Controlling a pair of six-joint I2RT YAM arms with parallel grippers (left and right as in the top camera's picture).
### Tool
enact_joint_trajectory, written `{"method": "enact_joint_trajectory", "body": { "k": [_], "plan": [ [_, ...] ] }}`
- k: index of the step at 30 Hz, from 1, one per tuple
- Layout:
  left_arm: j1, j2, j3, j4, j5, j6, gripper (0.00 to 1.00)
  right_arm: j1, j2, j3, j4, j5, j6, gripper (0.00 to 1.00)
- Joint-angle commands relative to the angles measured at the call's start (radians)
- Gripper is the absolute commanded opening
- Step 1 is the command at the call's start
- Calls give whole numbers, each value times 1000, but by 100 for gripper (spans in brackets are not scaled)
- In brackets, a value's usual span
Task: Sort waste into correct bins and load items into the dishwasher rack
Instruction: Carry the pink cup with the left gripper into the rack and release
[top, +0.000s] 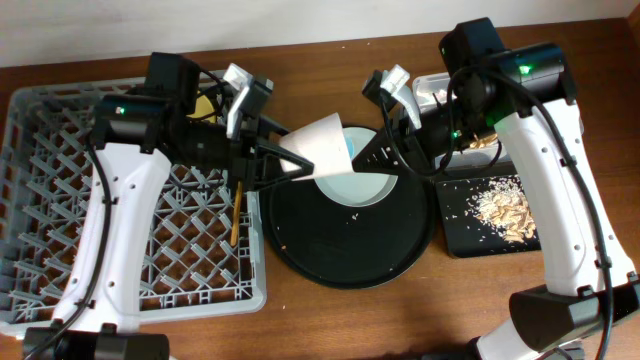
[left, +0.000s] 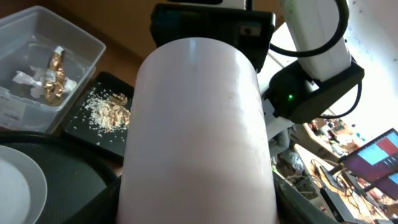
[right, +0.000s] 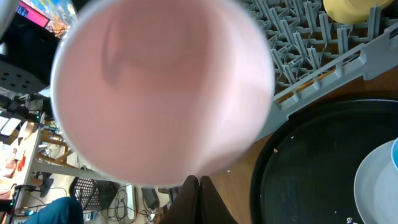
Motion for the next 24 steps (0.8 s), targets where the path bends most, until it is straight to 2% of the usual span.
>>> {"method": "enact_joint_trajectory", "body": {
  "k": [1,5,8,11,18,21,24],
  "plan": [
    [47,-2,-3,5,36,7,46,6,-6,-6,-6,16,-3,4],
    [87,-2,-3,-41,27,8,46,0,-6,-6,32,11,-3,4],
    [76,-2,-3,-74,-3,8,46,-18,-5,-6,140,-111,-3,4],
    [59,-2,-3,-72,-8,8,46,22,-4,-6,140,-154,-3,4],
    [59,-2,-3,-67,-1,8,46,182,-4,-6,105,-12,-3,4],
    [102,-2,-3,-61,-2,8,46,160,-4,-6,102,58,-3,4],
    [201,-2,-3,-72,-82,7,41,47,-4,-6,100,92,40,4]
  ]
}}
